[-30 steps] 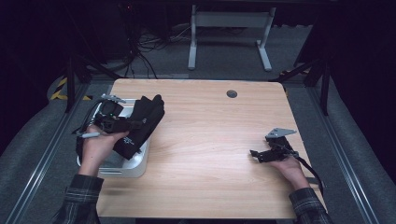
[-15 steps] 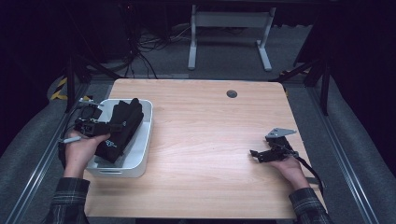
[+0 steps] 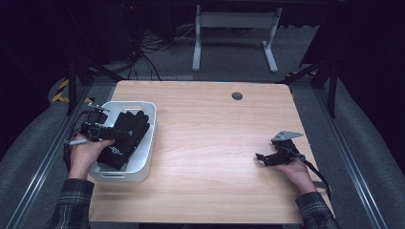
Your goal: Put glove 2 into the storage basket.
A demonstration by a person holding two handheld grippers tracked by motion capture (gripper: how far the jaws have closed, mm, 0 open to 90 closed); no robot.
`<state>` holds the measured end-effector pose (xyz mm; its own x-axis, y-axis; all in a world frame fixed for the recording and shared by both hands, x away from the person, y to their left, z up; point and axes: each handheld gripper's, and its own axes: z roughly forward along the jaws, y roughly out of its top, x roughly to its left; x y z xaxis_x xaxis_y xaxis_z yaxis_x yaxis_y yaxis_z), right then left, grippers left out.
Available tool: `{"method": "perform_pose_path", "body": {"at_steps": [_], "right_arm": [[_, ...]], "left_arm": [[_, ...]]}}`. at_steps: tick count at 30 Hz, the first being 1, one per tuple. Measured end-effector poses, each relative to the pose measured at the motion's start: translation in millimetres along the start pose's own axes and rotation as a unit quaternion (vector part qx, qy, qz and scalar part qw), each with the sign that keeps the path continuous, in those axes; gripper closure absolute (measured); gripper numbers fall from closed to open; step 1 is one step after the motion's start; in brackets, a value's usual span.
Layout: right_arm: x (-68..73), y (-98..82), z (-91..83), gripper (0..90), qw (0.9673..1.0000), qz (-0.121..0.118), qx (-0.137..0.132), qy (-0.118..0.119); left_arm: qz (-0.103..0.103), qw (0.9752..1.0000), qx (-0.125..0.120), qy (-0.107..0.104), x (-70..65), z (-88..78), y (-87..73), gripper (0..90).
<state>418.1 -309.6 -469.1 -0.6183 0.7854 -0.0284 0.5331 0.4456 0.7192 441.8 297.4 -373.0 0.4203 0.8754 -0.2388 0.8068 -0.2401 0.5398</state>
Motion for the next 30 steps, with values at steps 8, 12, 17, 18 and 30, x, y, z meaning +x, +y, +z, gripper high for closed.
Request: {"method": "perform_pose_path", "body": {"at_steps": [8,12,17,18,30], "right_arm": [[0.0,0.0,0.0,4.5,1.0,0.0,0.0,0.0],[0.0,0.0,0.0,4.5,1.0,0.0,0.0,0.0],[0.0,0.0,0.0,4.5,1.0,0.0,0.0,0.0],[0.0,0.0,0.0,4.5,1.0,0.0,0.0,0.0],[0.0,0.0,0.0,4.5,1.0,0.0,0.0,0.0]], "left_arm": [[-0.004,0.9992,-0.015,0.037,2.5,-4.1,-0.8,23.9],[-0.002,0.9986,-0.034,0.04,0.1,-16.4,-3.1,20.4],[0.008,0.9982,-0.049,0.035,-7.3,-27.7,-2.6,18.5],[0.009,0.998,-0.052,0.033,-9.4,-29.5,-2.4,18.5],[0.041,0.995,-0.09,-0.013,-52.0,-38.2,2.8,18.5]]}}
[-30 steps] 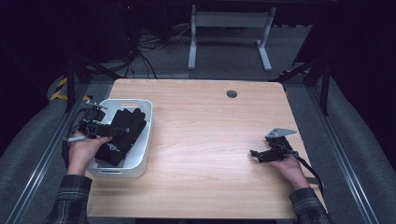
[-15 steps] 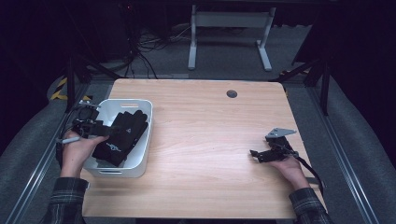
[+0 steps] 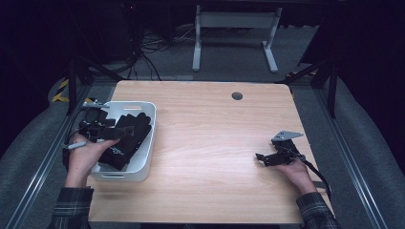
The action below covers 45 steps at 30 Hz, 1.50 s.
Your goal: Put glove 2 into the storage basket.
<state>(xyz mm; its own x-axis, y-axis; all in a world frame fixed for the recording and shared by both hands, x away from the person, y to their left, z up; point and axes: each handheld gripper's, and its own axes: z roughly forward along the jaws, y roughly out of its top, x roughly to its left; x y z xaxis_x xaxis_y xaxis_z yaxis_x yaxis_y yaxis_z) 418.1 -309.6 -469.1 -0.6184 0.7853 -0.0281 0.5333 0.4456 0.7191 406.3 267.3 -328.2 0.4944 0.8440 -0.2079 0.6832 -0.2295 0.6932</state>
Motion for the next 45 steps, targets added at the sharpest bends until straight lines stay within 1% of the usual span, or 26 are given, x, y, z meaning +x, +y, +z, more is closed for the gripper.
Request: {"method": "perform_pose_path", "body": {"at_steps": [2,5,8,13,18,19,21,22,29,31,32,35,37,39,41,44,45], "right_arm": [[0.0,0.0,0.0,4.5,1.0,0.0,0.0,0.0],[0.0,0.0,0.0,4.5,1.0,0.0,0.0,0.0],[0.0,0.0,0.0,4.5,1.0,0.0,0.0,0.0],[0.0,0.0,0.0,4.5,1.0,0.0,0.0,0.0],[0.0,0.0,0.0,4.5,1.0,0.0,0.0,0.0],[0.0,0.0,0.0,4.5,1.0,0.0,0.0,0.0],[0.0,0.0,0.0,4.5,1.0,0.0,0.0,0.0],[0.0,0.0,0.0,4.5,1.0,0.0,0.0,0.0],[0.1,0.0,0.0,4.5,1.0,0.0,0.0,0.0],[0.1,-0.1,0.0,4.5,1.0,0.0,0.0,0.0],[0.1,-0.1,0.0,4.5,1.0,0.0,0.0,0.0],[0.2,-0.1,-0.1,4.5,1.0,0.0,0.0,-0.001],[0.3,-0.1,-0.2,4.4,1.0,0.0,0.001,-0.001],[0.3,-0.1,-0.2,4.4,1.0,0.0,0.001,-0.001],[0.4,-0.1,-0.2,4.4,1.0,0.001,0.001,-0.001],[0.3,-0.1,-0.2,4.4,1.0,0.0,0.001,-0.001],[0.4,-0.1,-0.2,4.4,1.0,0.0,0.001,-0.001]], "left_arm": [[0.006,1.0,-0.005,-0.003,-7.3,2.2,0.4,18.5],[0.014,0.9997,-0.013,-0.013,-16.5,5.5,1.1,18.4],[0.025,0.9993,-0.013,-0.022,-25.3,10.2,2.2,18.4],[0.041,0.9982,-0.015,-0.042,-41.4,24.0,3.6,18.3],[0.055,0.997,-0.016,-0.053,-53.5,36.9,6.3,18.3],[0.059,0.9965,-0.019,-0.056,-56.5,40.1,7.0,18.3],[0.065,0.996,-0.018,-0.058,-61.3,44.0,8.3,18.3],[0.072,0.9952,-0.018,-0.065,-66.6,48.3,9.0,18.3],[0.092,0.9917,-0.017,-0.089,-85.4,66.8,10.6,18.3],[0.097,0.9906,-0.02,-0.094,-91.7,72.7,10.2,18.3],[0.098,0.9904,-0.021,-0.096,-94.0,75.0,9.8,18.3],[0.109,0.9886,-0.019,-0.102,-101.6,82.9,8.1,18.4],[0.11,0.988,-0.021,-0.106,-107.0,87.8,6.0,18.4],[0.121,0.9867,-0.019,-0.107,-111.9,92.4,4.2,18.4],[0.127,0.9856,-0.022,-0.11,-116.6,96.3,2.1,18.5],[0.132,0.9845,-0.023,-0.113,-122.8,101.0,-0.8,18.6],[0.136,0.984,-0.019,-0.114,-124.9,102.6,-2.0,18.6]]}}
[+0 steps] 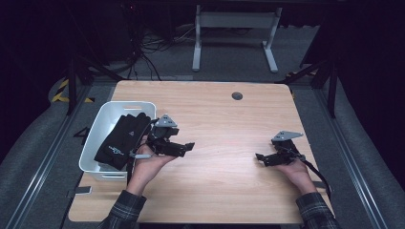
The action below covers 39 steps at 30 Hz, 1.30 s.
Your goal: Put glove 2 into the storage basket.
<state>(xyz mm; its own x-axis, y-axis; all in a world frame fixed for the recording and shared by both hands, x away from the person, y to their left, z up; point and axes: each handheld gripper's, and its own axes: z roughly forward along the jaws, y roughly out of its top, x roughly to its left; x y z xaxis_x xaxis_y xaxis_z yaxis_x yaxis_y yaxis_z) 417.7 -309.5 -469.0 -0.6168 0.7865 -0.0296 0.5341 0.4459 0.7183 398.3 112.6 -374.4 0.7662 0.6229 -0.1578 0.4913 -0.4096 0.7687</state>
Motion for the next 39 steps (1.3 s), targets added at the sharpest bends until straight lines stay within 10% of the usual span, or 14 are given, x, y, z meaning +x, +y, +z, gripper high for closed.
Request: {"method": "perform_pose_path", "body": {"at_steps": [39], "right_arm": [[0.4,-0.2,-0.2,4.2,1.0,0.0,0.0,0.0]], "left_arm": [[0.077,0.9944,0.072,-0.014,-38.4,93.0,-44.0,15.7]]}}
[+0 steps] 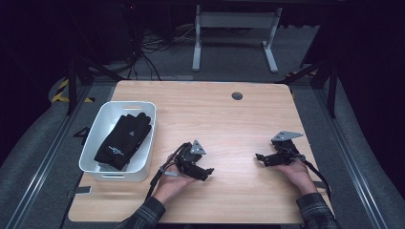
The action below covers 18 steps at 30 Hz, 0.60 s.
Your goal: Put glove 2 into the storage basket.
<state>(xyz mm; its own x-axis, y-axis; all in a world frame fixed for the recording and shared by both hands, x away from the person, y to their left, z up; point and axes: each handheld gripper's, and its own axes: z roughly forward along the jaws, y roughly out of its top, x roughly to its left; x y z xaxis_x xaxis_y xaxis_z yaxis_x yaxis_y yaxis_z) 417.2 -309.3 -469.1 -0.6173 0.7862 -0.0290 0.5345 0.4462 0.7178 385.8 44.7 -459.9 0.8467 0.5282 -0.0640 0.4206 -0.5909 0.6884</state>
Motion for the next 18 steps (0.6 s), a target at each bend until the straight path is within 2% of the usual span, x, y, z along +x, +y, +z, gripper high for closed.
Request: {"method": "perform_pose_path", "body": {"at_steps": [2,6,9,13,18], "right_arm": [[0.0,-0.1,-0.1,4.2,1.0,0.0,0.0,0.0],[0.1,-0.1,-0.1,4.2,1.0,0.0,0.0,0.0],[0.0,-0.1,-0.2,4.2,1.0,-0.001,0.0,0.0],[0.0,-0.1,-0.2,4.2,1.0,0.0,0.0,0.0],[0.1,-0.1,-0.1,4.2,1.0,0.0,0.0,0.0]], "left_arm": [[0.004,1.0,0.008,0.002,-1.8,4.6,-0.7,14.8],[0.007,0.9999,0.009,0.003,-4.6,10.0,-2.6,14.3],[0.019,0.9997,0.004,0.013,-6.7,13.0,-3.9,13.4],[0.018,0.9997,-0.011,0.014,-5.8,15.3,-6.9,10.5],[0.019,0.9997,-0.01,0.014,-6.1,15.4,-6.8,9.9]]}}
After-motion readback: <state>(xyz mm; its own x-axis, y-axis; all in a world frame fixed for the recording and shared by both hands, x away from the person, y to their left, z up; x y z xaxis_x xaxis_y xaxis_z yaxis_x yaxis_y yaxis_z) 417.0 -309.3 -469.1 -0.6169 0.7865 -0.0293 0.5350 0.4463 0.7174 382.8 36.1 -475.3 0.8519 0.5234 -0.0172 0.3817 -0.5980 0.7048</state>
